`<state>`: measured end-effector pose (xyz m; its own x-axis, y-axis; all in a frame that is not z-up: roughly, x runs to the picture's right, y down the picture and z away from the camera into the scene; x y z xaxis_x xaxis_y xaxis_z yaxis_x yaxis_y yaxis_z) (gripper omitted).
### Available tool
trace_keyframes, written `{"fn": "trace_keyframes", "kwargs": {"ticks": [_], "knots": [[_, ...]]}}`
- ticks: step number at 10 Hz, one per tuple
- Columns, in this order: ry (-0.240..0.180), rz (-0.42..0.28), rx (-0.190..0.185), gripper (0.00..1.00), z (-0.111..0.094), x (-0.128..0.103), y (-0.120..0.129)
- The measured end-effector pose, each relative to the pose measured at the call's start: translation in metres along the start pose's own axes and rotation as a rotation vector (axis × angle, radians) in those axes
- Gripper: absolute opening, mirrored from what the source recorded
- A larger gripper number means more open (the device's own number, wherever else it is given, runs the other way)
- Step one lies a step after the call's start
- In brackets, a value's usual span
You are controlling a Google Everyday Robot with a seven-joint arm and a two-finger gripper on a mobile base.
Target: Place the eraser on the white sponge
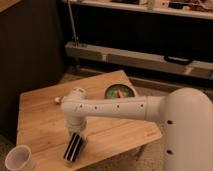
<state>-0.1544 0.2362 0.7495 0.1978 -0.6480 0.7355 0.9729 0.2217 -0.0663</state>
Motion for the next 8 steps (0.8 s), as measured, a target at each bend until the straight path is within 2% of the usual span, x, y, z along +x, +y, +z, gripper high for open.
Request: {"fn": "trace_keyframes", "kwargs": {"ticks": [2, 6, 8], "knots": [[0.000, 0.010, -0.001, 0.80, 0.001, 0.002, -0.003], [0.005, 0.020, -0.050, 0.80, 0.002, 0.006, 0.000], [-0.001, 0.033, -0.071, 0.80, 0.002, 0.009, 0.009]]}}
